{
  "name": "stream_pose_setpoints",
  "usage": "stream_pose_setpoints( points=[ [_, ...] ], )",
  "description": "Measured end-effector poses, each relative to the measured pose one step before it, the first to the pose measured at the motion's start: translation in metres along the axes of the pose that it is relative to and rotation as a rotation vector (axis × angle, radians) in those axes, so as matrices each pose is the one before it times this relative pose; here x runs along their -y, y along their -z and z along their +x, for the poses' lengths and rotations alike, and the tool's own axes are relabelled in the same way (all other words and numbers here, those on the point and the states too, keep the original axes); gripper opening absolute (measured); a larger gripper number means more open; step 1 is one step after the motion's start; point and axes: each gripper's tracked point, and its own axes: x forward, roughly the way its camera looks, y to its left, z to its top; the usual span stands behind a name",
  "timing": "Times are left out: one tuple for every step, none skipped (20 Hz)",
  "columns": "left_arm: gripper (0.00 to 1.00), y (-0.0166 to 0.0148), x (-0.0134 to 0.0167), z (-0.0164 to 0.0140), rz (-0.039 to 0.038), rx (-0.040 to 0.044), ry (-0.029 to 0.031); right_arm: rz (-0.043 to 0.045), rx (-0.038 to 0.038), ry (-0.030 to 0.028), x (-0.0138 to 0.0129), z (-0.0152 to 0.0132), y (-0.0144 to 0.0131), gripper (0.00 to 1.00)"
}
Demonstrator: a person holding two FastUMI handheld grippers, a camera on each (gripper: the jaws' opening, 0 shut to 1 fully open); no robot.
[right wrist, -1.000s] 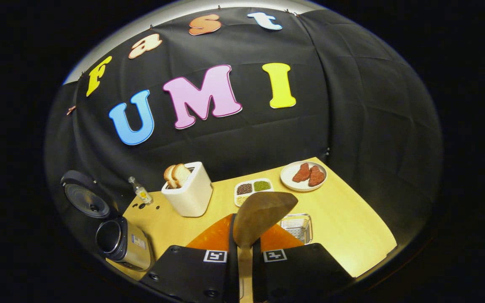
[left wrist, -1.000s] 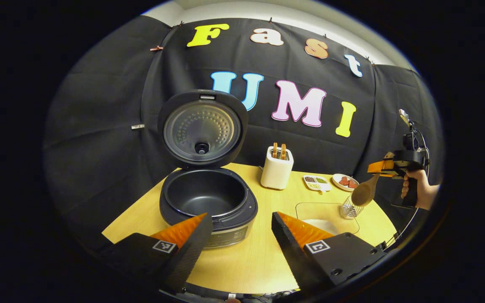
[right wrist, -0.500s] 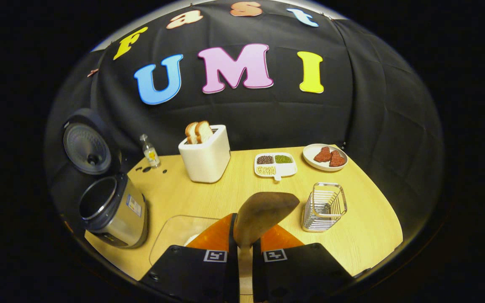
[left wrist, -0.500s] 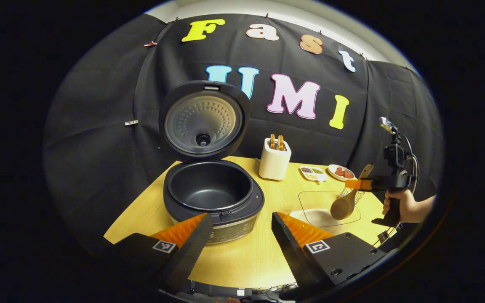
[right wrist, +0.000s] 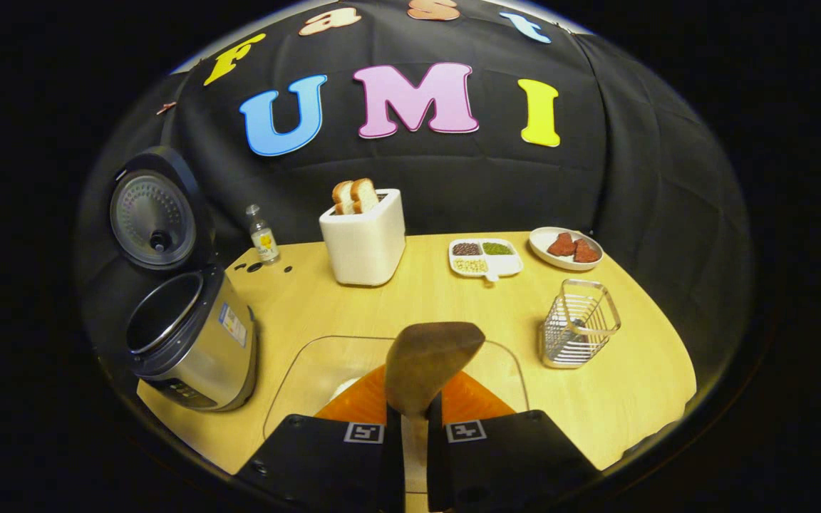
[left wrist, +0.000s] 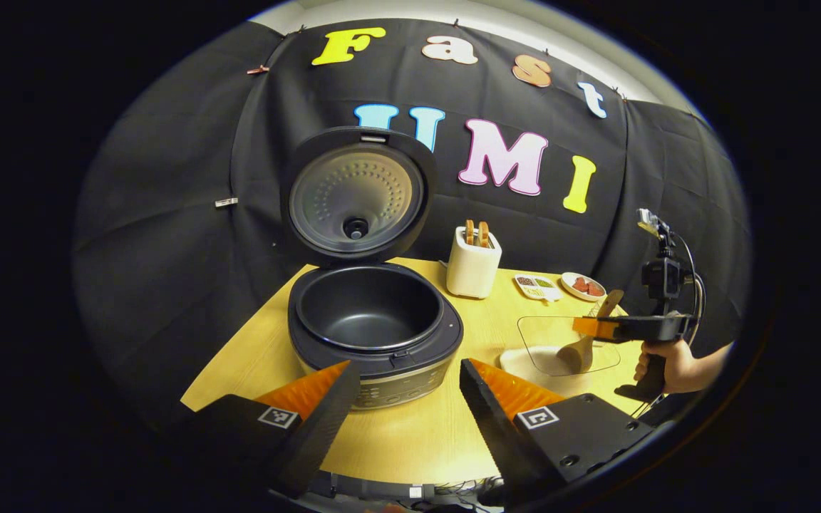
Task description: Close the left gripper, press the button to open the rice cooker; take a wooden spoon from the chopstick holder with the right hand, scoop a spoonful of rice and pour it into the rice cooker, then put the wooden spoon back into the chopstick holder.
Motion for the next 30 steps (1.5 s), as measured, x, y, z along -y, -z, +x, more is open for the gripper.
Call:
stream_pose_setpoints(
  points=[
    [0.96, -0.00028, -0.00037, -0.00052, -0.00769, -0.00046, -0.00258, -0.01478, -0.00818, -0.01162, -0.00736, -0.00149, 0.00407, 0.17],
    [0.96, 0.00068, 0.00019, 0.00017, -0.00464, -0.00094, -0.00208, -0.00884, -0.01098, -0.01050, -0.00687, -0.00062, 0.00223, 0.17],
    [0.96, 0.00018, -0.00004, 0.00005, -0.00241, -0.00003, -0.00125, -0.00109, -0.01118, -0.01064, -0.00423, 0.00064, 0.00232, 0.17],
    [0.96, 0.00068, -0.00006, -0.00112, -0.00116, 0.00051, -0.00143, 0.01389, -0.01420, -0.00990, -0.00306, 0.00144, 0.00197, 0.17],
    [0.96, -0.00048, -0.00062, -0.00042, -0.00081, -0.00017, -0.00293, 0.02999, -0.01358, -0.00621, -0.00121, 0.00115, 0.00077, 0.17],
    [0.96, 0.00001, -0.00063, 0.00069, -0.00144, 0.00083, -0.00242, 0.04549, -0.01300, -0.00361, 0.00103, 0.00171, 0.00039, 0.17],
    [0.96, -0.00103, -0.00054, -0.00092, -0.00233, 0.00276, -0.00263, 0.05484, -0.01190, -0.00299, 0.00107, 0.00068, 0.00027, 0.17],
    [0.96, -0.00044, -0.00026, 0.00078, -0.00264, 0.00138, -0.00234, 0.05428, -0.01184, -0.00336, 0.00247, 0.00067, 0.00032, 0.17],
    [0.96, -0.00061, -0.00018, 0.00060, -0.00242, 0.00150, -0.00179, 0.05196, -0.01298, -0.00659, 0.00115, 0.00069, -0.00050, 0.17],
    [0.93, 0.00032, -0.00018, 0.00001, -0.00229, 0.00083, -0.00119, 0.04909, -0.01449, -0.01016, 0.00112, 0.00029, 0.00020, 0.17],
    [0.93, -0.00047, 0.00021, 0.00021, -0.00234, 0.00028, -0.00013, 0.04944, -0.01210, -0.01038, 0.00209, -0.00050, -0.00044, 0.17],
    [0.96, 0.00017, 0.00102, 0.00022, -0.00231, 0.00028, 0.00150, 0.04882, -0.01165, -0.01209, 0.00107, -0.00156, -0.00007, 0.17],
    [0.96, -0.00085, 0.00121, 0.00047, -0.00219, 0.00029, 0.00375, 0.04758, -0.00235, -0.00879, 0.00138, -0.00226, -0.00174, 0.17],
    [0.96, 0.00022, 0.00174, 0.00024, -0.00064, 0.00093, 0.00586, 0.04884, 0.00162, -0.00484, 0.00201, -0.00159, -0.00275, 0.17],
    [0.96, 0.00018, 0.00175, 0.00067, 0.00361, -0.00358, 0.00604, 0.04753, 0.00316, 0.00056, 0.00223, -0.00105, -0.00123, 0.17],
    [0.96, 0.00105, 0.00074, 0.00056, 0.00914, -0.00628, 0.00270, 0.04691, 0.00660, 0.00012, 0.00312, -0.00151, -0.00375, 0.17],
    [0.96, -0.00176, 0.00016, -0.00091, 0.01048, -0.00090, -0.00152, 0.04096, 0.00609, -0.00318, 0.00157, -0.00260, -0.00412, 0.17],
    [0.96, -0.00315, -0.00147, -0.00094, 0.00745, 0.00383, -0.00508, 0.04574, 0.00480, -0.00532, 0.00255, -0.00218, -0.00363, 0.17],
    [0.96, -0.00366, 0.00003, -0.00164, 0.00417, 0.00716, -0.00172, 0.03457, -0.00001, -0.00583, 0.00155, -0.00127, -0.00333, 0.17],
    [0.96, -0.00269, 0.00165, -0.00074, 0.00070, 0.00902, -0.00351, 0.03424, -0.00260, -0.00732, 0.00190, -0.00231, -0.00433, 0.17],
    [0.95, -0.00231, -0.00012, -0.00121, -0.00220, 0.00637, -0.00835, 0.02753, -0.00339, -0.00602, 0.00202, -0.00181, -0.00377, 0.17],
    [0.95, 0.00012, 0.00020, -0.00142, -0.00451, 0.00390, -0.00761, 0.02211, 0.00016, -0.00416, 0.00140, -0.00154, -0.00558, 0.17],
    [0.95, -0.00017, 0.00149, -0.00127, -0.00500, 0.00050, -0.00726, 0.01482, -0.00124, -0.00645, 0.00077, -0.00190, -0.00554, 0.16],
    [0.96, 0.00084, 0.00163, -0.00083, -0.00565, 0.00079, -0.00460, 0.01064, 0.00345, -0.00836, -0.00031, -0.00287, -0.00609, 0.16],
    [0.96, 0.00031, 0.00269, -0.00088, -0.00575, 0.00094, -0.00095, 0.01006, 0.00245, -0.00961, -0.00087, -0.00309, -0.00555, 0.16],
    [0.92, 0.00154, 0.00254, -0.00017, -0.00476, -0.00089, -0.00157, 0.01256, 0.00012, -0.00949, -0.00291, -0.00034, -0.00620, 0.17],
    [0.96, 0.00047, 0.00117, -0.00090, -0.00510, -0.00097, -0.00405, 0.01554, -0.00337, -0.01004, -0.00288, -0.00409, -0.00340, 0.17],
    [0.96, 0.00045, 0.00111, -0.00092, -0.00571, 0.00274, -0.00497, 0.01560, -0.00110, -0.01278, -0.00396, -0.00089, -0.00410, 0.16],
    [0.96, -0.00190, 0.00162, -0.00138, -0.00491, 0.00527, -0.00479, 0.01264, 0.00012, -0.01324, -0.00513, -0.00103, -0.00393, 0.16],
    [0.96, -0.00150, 0.00186, -0.00069, -0.00360, 0.00510, -0.00348, 0.00701, -0.00008, -0.01312, -0.00558, -0.00056, -0.00322, 0.16]
  ],
)
